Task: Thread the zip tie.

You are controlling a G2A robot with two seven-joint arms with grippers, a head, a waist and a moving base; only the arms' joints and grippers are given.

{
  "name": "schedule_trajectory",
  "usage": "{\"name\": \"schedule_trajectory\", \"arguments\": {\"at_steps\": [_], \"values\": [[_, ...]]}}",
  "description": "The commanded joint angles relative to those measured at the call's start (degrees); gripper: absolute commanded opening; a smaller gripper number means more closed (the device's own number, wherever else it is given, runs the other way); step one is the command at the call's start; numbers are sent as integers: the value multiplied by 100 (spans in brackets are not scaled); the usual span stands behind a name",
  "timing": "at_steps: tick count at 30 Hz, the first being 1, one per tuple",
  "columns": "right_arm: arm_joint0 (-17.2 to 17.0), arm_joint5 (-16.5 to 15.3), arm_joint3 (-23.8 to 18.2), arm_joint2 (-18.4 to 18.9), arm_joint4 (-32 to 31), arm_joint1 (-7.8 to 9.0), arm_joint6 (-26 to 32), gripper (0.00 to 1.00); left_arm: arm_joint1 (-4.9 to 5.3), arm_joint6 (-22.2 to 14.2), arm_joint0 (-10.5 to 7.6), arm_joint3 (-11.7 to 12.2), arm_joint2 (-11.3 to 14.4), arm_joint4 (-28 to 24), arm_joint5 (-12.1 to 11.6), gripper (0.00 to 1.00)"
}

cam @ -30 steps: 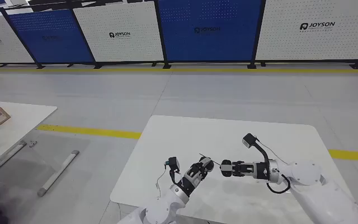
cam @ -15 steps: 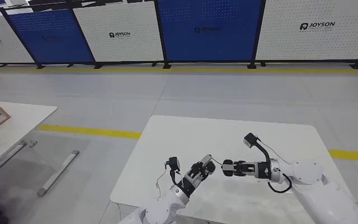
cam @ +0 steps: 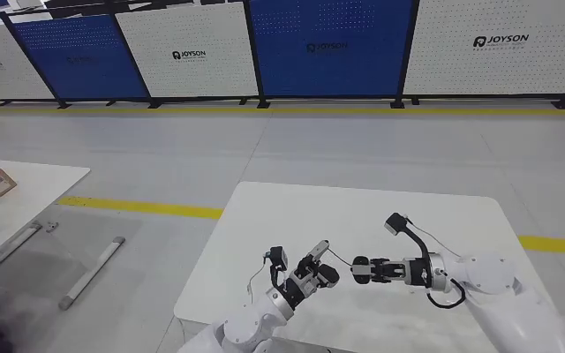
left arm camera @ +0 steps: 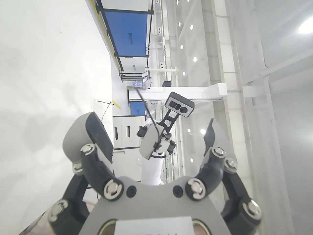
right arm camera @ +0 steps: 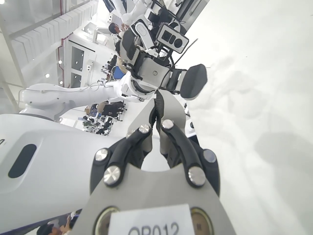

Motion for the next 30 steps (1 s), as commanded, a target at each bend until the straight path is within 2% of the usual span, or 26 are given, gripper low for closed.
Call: {"name": "schedule_trajectory", "arguments": {"at_steps": [1,6,8,13,20,25,26,27,29,30], "values": [[1,0,-2,-4,5,-1,1,0,-1,11,0,0,5,14,-2,100],[-11,9,-14,-8,-4,-2,-23,0,-1,11,0,0,5,14,-2,100],[-67,11,-140,-42,-5,-13,-24,0,-26,-52,-7,-20,41,-137,-43,100],[-69,18,21,-34,354,-38,238,0,-56,-159,-45,49,50,-290,-97,100],[-69,18,21,-34,354,-38,238,0,-60,-158,-47,44,55,-282,-94,100],[-69,18,21,-34,354,-38,238,0,-91,-256,-67,115,116,39,-324,100],[-69,18,21,-34,354,-38,238,0,-95,-267,-64,131,114,59,-350,87],[-69,18,21,-34,354,-38,238,0,-97,-287,-58,150,109,89,-372,47],[-69,18,21,-34,354,-38,238,0,-96,-342,-31,179,77,125,-416,33],[-69,18,21,-34,354,-38,238,0,-94,-373,-18,187,60,139,-423,19]]}}
